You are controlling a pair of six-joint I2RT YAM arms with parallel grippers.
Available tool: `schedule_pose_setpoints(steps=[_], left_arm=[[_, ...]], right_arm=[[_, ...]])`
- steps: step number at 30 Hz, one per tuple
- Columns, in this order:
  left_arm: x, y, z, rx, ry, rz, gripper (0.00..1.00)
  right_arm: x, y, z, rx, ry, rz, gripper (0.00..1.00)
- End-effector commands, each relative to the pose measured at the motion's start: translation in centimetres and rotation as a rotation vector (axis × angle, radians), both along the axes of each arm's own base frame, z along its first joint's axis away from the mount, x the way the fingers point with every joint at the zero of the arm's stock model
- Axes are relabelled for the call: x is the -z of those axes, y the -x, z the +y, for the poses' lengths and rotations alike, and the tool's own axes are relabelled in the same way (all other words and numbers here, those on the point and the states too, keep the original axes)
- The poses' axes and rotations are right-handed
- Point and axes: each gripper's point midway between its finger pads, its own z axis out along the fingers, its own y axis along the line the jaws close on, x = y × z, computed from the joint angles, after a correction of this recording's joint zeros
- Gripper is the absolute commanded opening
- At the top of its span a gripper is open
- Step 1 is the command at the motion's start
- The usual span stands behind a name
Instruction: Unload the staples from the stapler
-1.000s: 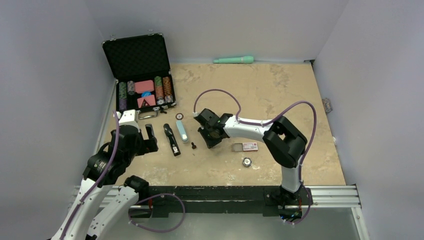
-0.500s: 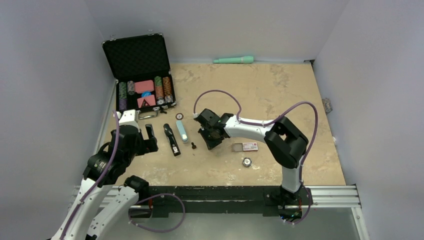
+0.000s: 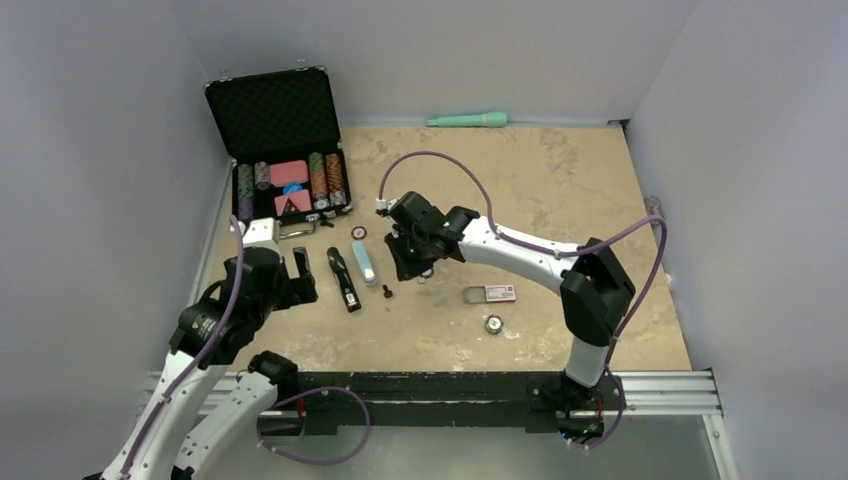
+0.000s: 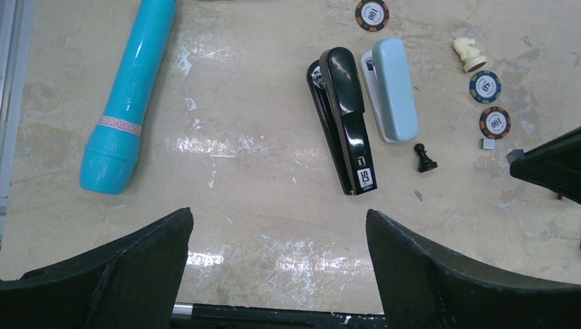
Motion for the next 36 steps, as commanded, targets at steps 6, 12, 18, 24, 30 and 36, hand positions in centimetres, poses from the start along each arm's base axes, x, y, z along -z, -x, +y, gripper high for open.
schedule_pose_setpoints(steps=[6,12,18,24,30,36], left_arm=[[-0.9,-0.4,0.3,-0.008,0.005,-0.046,1.0],[-0.8,-0.4,0.4,-0.019,0.002,-0.043,1.0],[-0.9,-0.3,0.7,-0.03,0.001,-0.05,1.0],[-0.9,-0.3,0.8,-0.038,0.002,-0.05,1.0],[-1.0,-0.2,1.2,-0.056,0.002,-0.059,1.0],[-1.1,-0.1,1.7,-0.087,-0.005,-0.064,1.0]], right_arm=[[-5.5,-0.1,0.2,0.101,-0.085,-0.004,0.15],[-6.5,0.6,-1.1,0.209,-0.088,0.042,0.15],[-6.8,0.7,-4.1,0.388,-0.053,0.124,0.15],[-8.0,-0.1,-6.9,0.563,-0.095,0.169,0.14],[-8.4,-1.4,-10.7,0.74,-0.123,0.171,0.12],[-7.5,-1.2,-13.2,0.839,-0.175,0.224,0.07]])
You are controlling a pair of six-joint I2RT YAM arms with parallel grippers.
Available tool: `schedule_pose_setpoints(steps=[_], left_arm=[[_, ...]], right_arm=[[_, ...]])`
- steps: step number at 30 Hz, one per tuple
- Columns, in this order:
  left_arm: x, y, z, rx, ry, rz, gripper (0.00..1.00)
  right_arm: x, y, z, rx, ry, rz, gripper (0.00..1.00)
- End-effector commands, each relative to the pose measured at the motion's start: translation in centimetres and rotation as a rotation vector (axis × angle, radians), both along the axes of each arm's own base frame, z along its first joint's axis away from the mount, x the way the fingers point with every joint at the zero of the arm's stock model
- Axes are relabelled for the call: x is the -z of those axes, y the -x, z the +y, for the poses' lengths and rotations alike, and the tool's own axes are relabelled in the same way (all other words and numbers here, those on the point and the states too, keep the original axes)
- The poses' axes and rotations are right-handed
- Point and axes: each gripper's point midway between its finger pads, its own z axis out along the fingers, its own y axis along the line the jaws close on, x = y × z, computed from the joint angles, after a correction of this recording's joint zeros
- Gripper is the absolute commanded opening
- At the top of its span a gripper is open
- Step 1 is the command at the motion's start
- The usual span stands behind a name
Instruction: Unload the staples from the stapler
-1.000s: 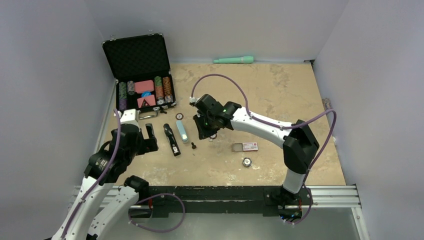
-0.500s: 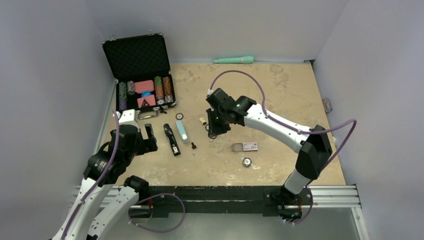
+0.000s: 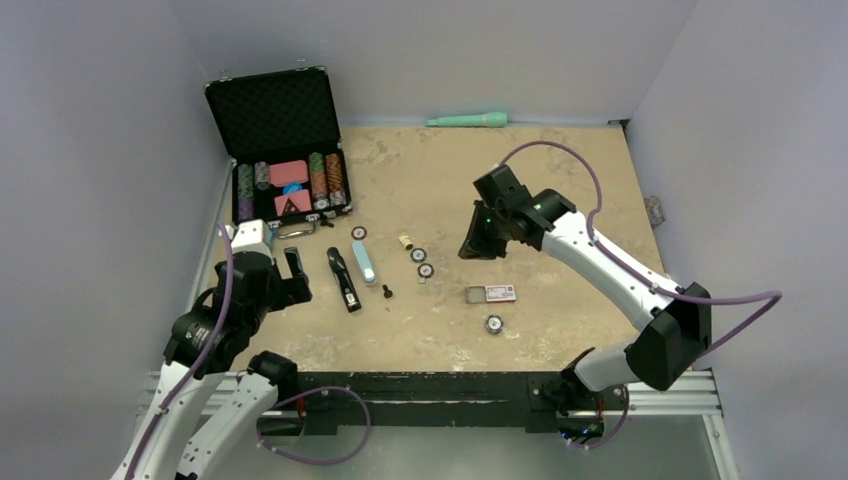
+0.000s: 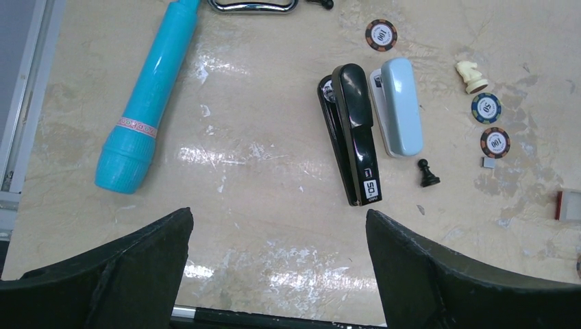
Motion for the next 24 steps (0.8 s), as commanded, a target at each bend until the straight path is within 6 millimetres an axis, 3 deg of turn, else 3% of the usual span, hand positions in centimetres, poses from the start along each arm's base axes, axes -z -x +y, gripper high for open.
schedule_pose_setpoints(steps=[1,7,13,18,24], left_arm=[[-0.3,-0.3,0.7,-0.043,-0.014,-0.01,1.0],[-0.5,-0.2,1.0,-0.055,-0.004,-0.031,1.0],[-0.8,0.0,0.9,-0.045,0.003,-0.042,1.0],[-1.1,0.3,1.1,-0.052,0.013,-0.069,1.0],[-1.6,0.7,1.6,-0.072,0.021,-0.109,1.0]], right_arm=[[0.3,0.4,-1.3,0.095,-0.057,0.03,0.08],[3.1,3.0,-0.9,0.145,-0.134,0.161,0.0],[3.9,4.7,-0.9,0.24,-0.215,0.231,0.0],[4.7,4.4,-0.6,0.311,-0.253,0.257,0.0],[7.3,3.3,0.0,0.346,-0.252,0.299,0.0]])
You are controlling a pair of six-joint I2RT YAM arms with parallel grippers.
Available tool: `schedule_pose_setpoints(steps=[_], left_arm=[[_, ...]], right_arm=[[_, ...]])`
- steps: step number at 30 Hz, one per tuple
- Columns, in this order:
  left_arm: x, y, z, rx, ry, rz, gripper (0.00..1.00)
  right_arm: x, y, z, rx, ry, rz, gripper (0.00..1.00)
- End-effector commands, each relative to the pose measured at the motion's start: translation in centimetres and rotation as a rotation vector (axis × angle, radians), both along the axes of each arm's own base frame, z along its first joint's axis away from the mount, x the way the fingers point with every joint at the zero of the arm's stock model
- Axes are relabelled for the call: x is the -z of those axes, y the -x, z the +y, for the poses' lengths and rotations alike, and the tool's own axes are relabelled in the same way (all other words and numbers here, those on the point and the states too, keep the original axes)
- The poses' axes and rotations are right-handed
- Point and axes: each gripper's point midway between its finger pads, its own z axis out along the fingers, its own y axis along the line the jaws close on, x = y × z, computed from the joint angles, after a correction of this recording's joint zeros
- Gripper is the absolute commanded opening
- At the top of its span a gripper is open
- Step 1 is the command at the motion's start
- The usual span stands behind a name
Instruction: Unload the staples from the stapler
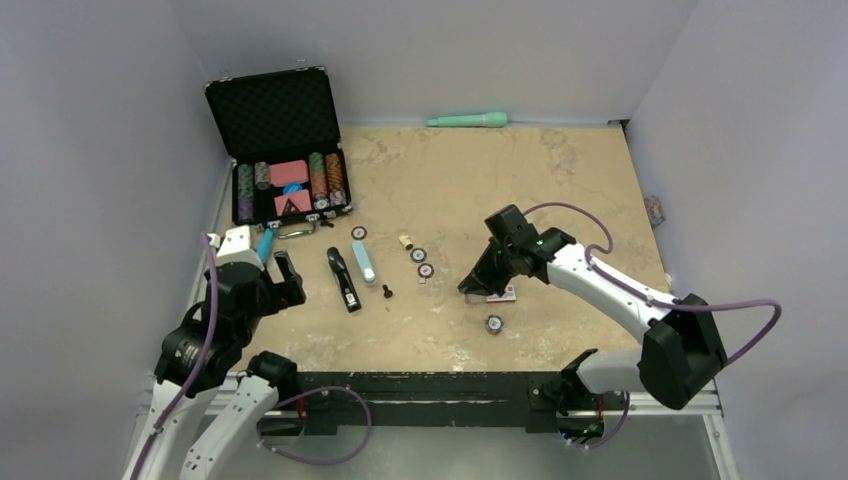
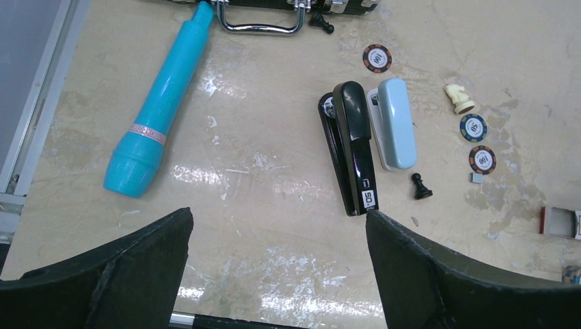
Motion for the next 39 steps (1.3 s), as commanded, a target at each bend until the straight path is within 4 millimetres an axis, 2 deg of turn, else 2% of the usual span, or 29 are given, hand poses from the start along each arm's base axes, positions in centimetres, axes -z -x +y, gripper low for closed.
schedule_pose_setpoints(steps=[1,5,14,20,27,39], left_arm=[[-0.7,0.2,0.8,-0.041,0.006,-0.046,1.0],[-0.7,0.0,0.8,-0.038,0.003,-0.042,1.0],[-0.7,-0.1,1.0,-0.054,0.009,-0.045,1.0],[-0.7,-0.1,1.1,-0.056,0.009,-0.046,1.0],[-0.6,-0.2,0.9,-0.051,0.011,-0.04,0.99],[-0.7,-0.2,0.9,-0.05,0.011,-0.041,0.99]], right_arm=[[1.1,-1.5,1.2,0.049,-0.047,0.029,0.0],[2.2,-2.0,0.8,0.088,0.004,0.064,0.0],[4.1,-3.0,-1.9,0.155,0.12,0.096,0.0],[5.9,-2.9,-2.4,0.159,0.141,0.146,0.0],[6.6,-3.4,-3.2,0.205,0.142,0.162,0.0],[8.5,-2.2,-4.1,0.247,0.179,0.238,0.0]])
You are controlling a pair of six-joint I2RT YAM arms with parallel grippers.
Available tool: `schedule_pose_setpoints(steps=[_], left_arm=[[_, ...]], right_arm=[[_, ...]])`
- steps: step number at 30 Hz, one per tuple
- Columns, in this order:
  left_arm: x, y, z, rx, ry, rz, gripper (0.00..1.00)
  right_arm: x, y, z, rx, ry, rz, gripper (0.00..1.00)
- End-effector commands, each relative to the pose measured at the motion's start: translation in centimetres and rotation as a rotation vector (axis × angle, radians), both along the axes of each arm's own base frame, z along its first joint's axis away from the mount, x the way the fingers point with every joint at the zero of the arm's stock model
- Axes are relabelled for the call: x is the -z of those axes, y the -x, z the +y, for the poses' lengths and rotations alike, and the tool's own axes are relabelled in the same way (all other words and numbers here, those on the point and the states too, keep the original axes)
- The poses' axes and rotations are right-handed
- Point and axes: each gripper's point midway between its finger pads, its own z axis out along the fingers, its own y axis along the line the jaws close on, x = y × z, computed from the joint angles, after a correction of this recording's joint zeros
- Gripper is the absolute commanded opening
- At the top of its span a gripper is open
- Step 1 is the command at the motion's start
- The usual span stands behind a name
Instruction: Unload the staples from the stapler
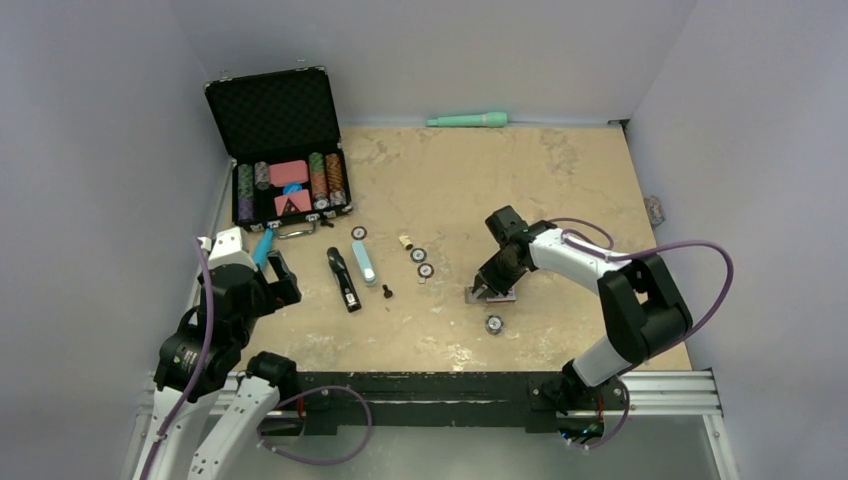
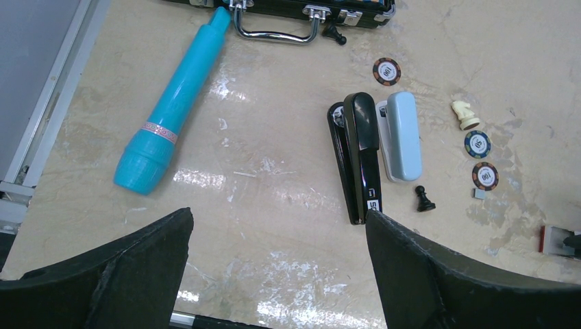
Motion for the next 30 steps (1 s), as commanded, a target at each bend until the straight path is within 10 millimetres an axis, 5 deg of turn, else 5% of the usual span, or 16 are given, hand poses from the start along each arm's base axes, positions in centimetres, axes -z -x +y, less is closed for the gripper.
schedule_pose_setpoints(steps=[1,22,30], left_arm=[[-0.2,-0.4,-0.1,0.007,-0.003,-0.012,0.99],[-0.2,-0.4,-0.1,0.005,-0.002,-0.009,0.98],[-0.2,-0.4,-0.1,0.007,-0.002,-0.008,0.98]], right_arm=[[0.8,0.5,-0.7,0.048,0.022,0.031,0.0],[2.0,-1.6,-1.2,-0.01,0.09,-0.038,0.0],[0.6,-2.6,-0.4,-0.06,0.124,-0.091,0.0]])
